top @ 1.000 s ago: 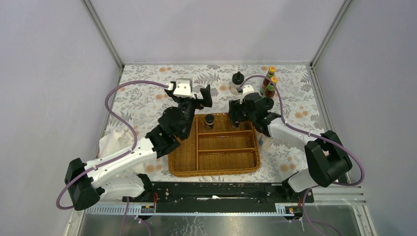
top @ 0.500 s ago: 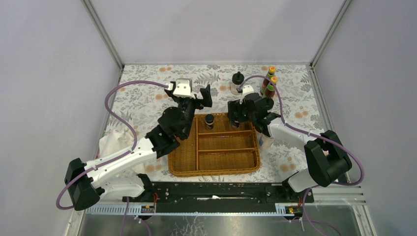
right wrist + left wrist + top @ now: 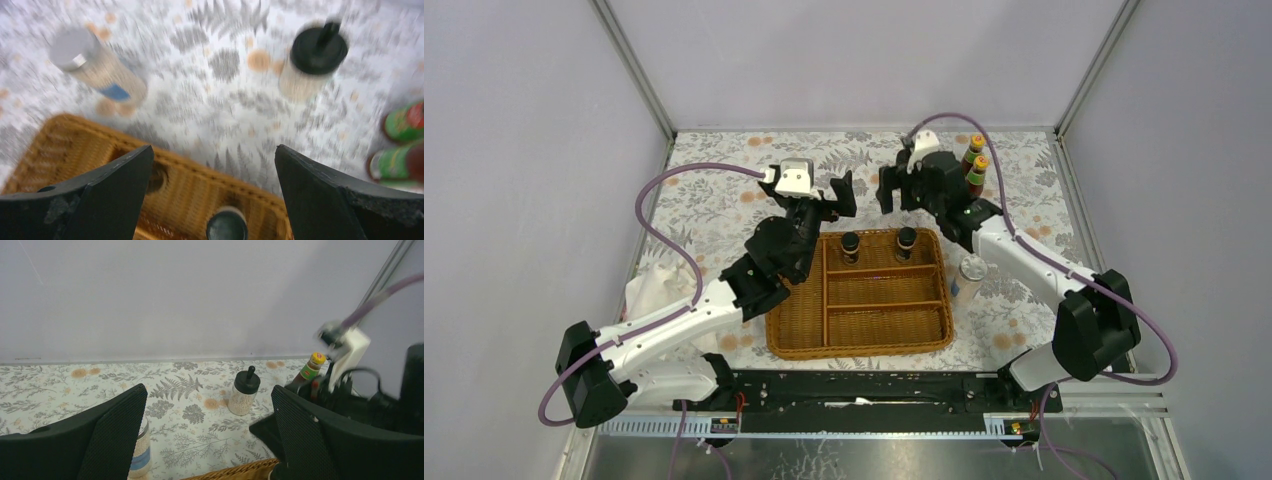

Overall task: Organize the condiment bottles
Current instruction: Place the bottle in the storage box, then pick up the bottle from the center of the board.

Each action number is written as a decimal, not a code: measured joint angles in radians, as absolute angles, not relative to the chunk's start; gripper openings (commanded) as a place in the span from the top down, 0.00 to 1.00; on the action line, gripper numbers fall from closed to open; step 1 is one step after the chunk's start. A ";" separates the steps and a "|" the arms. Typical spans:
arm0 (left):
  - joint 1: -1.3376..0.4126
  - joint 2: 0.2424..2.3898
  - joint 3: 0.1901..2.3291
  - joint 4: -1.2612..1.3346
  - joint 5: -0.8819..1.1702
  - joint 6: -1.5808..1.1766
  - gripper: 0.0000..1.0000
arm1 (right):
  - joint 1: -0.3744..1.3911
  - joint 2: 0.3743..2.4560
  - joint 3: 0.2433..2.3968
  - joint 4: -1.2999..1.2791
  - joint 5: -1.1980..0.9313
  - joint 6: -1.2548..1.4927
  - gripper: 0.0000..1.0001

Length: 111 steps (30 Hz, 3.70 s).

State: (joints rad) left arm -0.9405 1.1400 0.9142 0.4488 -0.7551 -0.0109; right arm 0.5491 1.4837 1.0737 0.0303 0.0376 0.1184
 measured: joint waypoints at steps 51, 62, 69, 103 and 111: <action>-0.471 1.675 1.441 0.295 -0.114 -0.255 0.01 | 0.129 2.107 1.996 -0.296 0.393 0.070 0.23; -0.464 1.701 1.445 0.294 -0.081 -0.279 0.02 | 0.129 2.104 1.963 -0.341 0.329 0.142 0.25; -0.464 1.702 1.445 0.292 -0.074 -0.284 0.02 | 0.129 2.056 1.888 -0.382 0.327 0.171 0.26; -0.464 1.702 1.445 0.292 -0.074 -0.298 0.02 | 0.129 1.965 1.801 -0.411 0.267 0.192 0.36; -0.464 1.702 1.445 0.292 -0.074 -0.298 0.02 | 0.129 1.965 1.801 -0.411 0.263 0.192 0.38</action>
State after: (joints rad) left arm -0.4637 1.7016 1.4448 0.2924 -0.0738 -0.2981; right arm 0.1291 1.9652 1.8011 -0.4110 0.2630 0.1917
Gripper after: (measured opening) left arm 0.979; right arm 0.622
